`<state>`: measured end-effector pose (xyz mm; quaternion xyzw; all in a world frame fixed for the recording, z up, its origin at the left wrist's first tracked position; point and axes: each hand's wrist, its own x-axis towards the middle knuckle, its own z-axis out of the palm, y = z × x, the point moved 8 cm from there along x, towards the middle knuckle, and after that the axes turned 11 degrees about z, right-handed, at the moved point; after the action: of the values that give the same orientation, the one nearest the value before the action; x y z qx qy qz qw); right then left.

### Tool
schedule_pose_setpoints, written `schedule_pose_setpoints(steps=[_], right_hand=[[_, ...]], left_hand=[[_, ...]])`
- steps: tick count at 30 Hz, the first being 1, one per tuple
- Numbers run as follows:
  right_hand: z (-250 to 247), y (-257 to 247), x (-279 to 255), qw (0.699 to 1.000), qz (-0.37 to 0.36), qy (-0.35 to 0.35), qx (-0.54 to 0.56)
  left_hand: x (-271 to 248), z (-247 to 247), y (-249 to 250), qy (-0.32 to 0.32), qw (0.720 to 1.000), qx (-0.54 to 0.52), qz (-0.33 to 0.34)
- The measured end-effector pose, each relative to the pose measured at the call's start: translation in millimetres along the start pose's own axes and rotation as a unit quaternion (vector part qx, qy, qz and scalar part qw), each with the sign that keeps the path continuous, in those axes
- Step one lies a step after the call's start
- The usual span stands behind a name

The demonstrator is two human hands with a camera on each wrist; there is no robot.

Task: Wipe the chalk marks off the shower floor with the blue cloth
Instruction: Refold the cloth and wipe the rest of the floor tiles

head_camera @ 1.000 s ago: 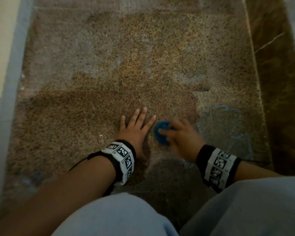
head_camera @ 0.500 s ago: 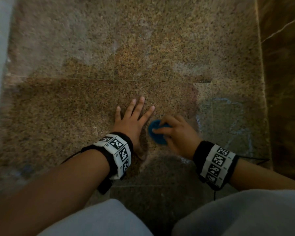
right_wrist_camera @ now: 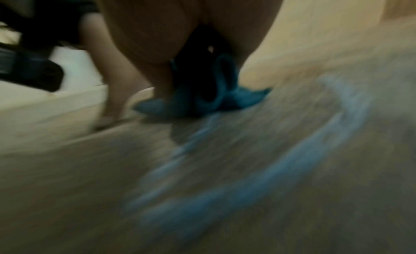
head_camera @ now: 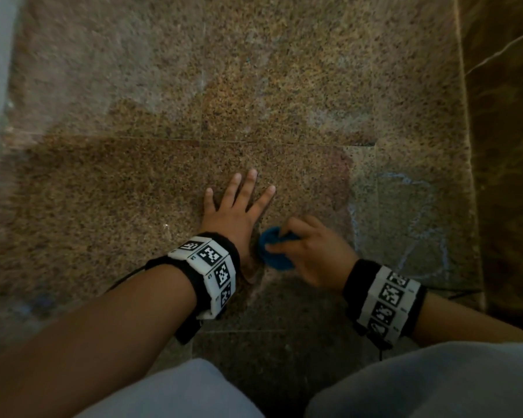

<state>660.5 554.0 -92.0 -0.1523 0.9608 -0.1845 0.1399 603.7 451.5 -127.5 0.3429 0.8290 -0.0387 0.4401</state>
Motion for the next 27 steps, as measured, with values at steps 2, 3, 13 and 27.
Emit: schedule_pose_setpoints(steps=[2, 3, 13, 27], right_hand=[[-11.3, 17.6, 11.2, 0.999, 0.028, 0.012, 0.031], [-19.9, 27.3, 16.2, 0.997, 0.054, 0.038, 0.035], [-3.1, -3.3, 2.1, 0.999, -0.048, -0.024, 0.001], [-38.2, 74.9, 9.6, 0.987, 0.134, 0.081, 0.037]], left_hand=[[0.1, 0.4, -0.5, -0.005, 1.000, 0.004, -0.002], [-0.2, 0.3, -0.5, -0.008, 1.000, 0.007, -0.002], [-2.3, -6.9, 2.1, -0.042, 0.999, 0.012, -0.005], [33.7, -51.0, 27.2, -0.016, 0.998, 0.034, 0.043]])
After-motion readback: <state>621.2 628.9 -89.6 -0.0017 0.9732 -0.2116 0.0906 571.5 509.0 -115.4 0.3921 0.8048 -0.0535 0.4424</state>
